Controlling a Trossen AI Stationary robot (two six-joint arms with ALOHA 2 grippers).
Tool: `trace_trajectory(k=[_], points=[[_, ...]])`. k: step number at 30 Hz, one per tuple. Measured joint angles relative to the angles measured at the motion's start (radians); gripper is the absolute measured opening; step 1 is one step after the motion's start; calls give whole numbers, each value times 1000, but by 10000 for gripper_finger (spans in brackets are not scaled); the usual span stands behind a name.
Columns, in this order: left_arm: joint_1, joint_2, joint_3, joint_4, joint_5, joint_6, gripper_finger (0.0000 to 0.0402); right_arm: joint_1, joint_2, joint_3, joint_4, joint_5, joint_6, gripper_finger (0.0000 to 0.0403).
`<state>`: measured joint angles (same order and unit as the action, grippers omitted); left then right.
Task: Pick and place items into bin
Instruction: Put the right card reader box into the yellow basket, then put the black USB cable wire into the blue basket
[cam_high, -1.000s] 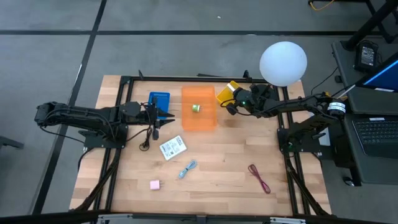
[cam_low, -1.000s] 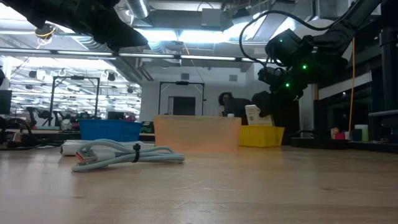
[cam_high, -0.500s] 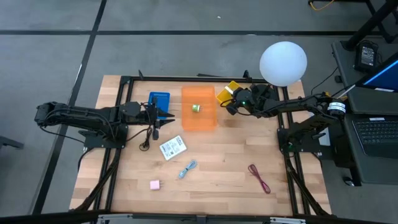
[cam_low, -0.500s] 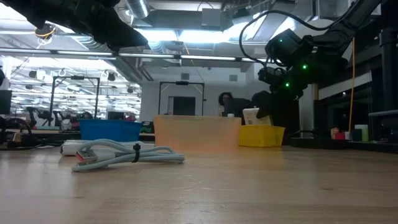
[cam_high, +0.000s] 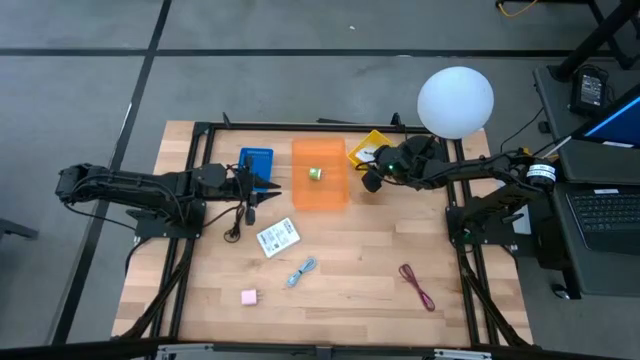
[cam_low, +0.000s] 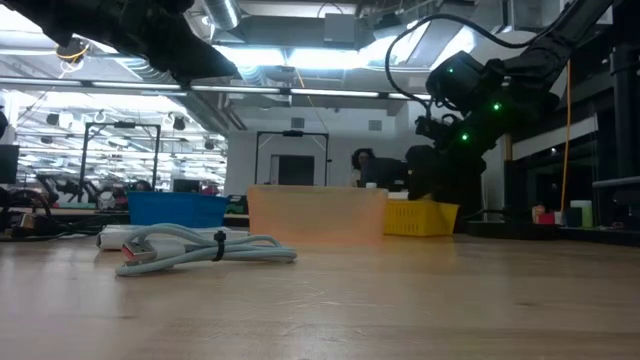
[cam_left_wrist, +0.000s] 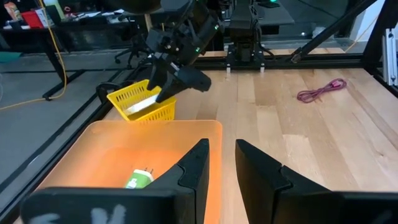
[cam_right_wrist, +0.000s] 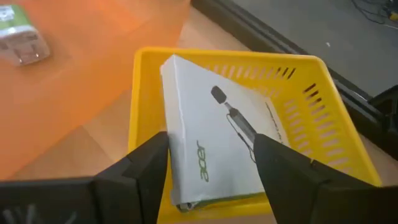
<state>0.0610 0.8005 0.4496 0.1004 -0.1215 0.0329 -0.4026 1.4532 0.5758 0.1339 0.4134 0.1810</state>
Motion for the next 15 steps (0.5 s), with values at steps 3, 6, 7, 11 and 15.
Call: trace_trajectory(k=[3, 6, 7, 11, 15], points=[[0, 0, 0, 0, 0, -11, 72, -2, 0, 0, 16, 4, 0, 217], [0, 0, 0, 0, 8, -15, 72, -2, 0, 0, 34, 33, -1, 217], [0, 0, 0, 0, 14, -19, 72, -2, 0, 0, 35, 43, -2, 217], [0, 0, 0, -5, 31, -20, 72, -2, 0, 0, 35, 48, -3, 217], [0, 0, 0, -6, 35, -20, 72, -1, 0, 0, 37, 47, -2, 217]])
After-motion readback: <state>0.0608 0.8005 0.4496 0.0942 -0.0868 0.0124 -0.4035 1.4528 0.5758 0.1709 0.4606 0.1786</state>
